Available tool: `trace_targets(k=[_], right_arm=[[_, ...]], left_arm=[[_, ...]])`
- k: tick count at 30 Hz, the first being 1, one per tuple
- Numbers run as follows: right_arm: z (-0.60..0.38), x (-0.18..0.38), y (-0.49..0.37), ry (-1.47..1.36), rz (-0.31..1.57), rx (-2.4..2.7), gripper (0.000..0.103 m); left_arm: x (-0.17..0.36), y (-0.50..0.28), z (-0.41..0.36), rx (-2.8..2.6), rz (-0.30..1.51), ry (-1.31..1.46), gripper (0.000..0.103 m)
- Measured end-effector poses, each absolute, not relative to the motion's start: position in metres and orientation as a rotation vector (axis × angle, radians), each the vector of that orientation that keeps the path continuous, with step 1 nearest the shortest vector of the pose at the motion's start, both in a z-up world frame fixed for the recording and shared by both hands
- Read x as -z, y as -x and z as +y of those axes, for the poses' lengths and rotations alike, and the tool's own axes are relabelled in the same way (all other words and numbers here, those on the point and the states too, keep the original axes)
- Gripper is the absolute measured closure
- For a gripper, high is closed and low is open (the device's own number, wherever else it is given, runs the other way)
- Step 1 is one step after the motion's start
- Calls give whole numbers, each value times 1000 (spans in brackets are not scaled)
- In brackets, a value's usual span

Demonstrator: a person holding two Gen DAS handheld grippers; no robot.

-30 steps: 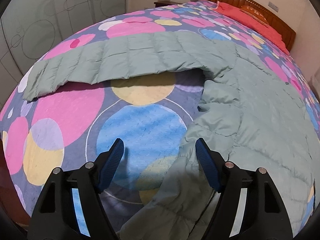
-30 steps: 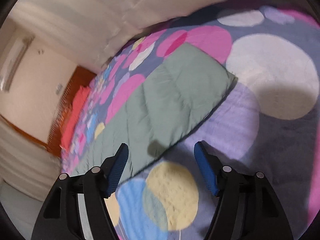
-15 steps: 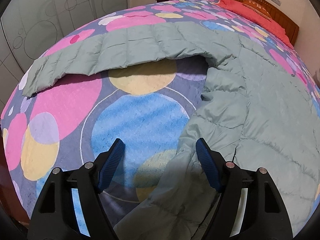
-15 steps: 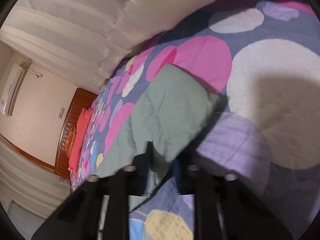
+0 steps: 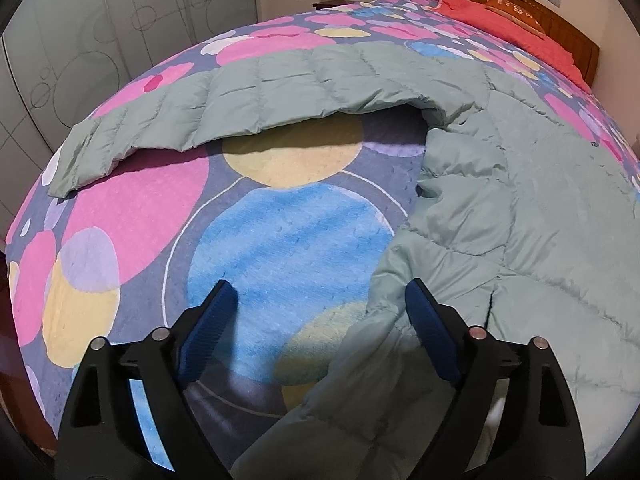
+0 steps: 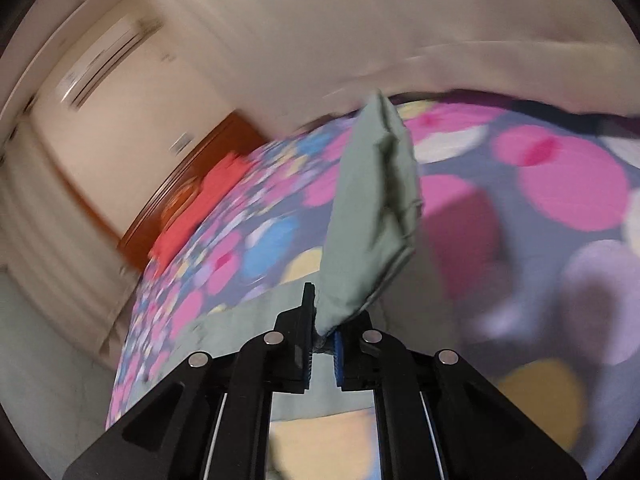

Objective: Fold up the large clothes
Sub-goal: 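Grasp the jacket sleeve cuff with the right tool and lift it, then lay the sleeve across the jacket body and open the right tool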

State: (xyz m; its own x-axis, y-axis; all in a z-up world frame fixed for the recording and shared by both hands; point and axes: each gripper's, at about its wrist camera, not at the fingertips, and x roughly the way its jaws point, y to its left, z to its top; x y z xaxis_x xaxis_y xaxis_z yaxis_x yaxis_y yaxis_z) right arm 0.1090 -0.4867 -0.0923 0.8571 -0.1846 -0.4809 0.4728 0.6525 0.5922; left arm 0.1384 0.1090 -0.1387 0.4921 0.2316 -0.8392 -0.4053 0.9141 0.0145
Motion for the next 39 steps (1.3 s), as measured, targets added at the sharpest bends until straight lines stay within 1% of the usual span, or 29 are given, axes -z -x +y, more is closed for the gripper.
trace_targets(k=[7,14,19,25,31,39], right_arm=[[-394,82,-188,-690,478,176,95],[-289,90,-234,-532,595,-12,95],[-242,103,-271,-448,676,-104,95],[-203,125,-291,-371,781,-170,95],[-172,143,-293,-310,864,-208,95],[-144,153,-298,-231,927,-244,95]], left_arm=[[142,-138,111,-386,973,186,11],[143,-139,112,-387,973,183,9],[143,-140,111,-387,971,183,8],[144,-140,111,-386,967,186,7],[144,-140,111,-386,965,189,7],[145,-141,111,-385,965,190,7]])
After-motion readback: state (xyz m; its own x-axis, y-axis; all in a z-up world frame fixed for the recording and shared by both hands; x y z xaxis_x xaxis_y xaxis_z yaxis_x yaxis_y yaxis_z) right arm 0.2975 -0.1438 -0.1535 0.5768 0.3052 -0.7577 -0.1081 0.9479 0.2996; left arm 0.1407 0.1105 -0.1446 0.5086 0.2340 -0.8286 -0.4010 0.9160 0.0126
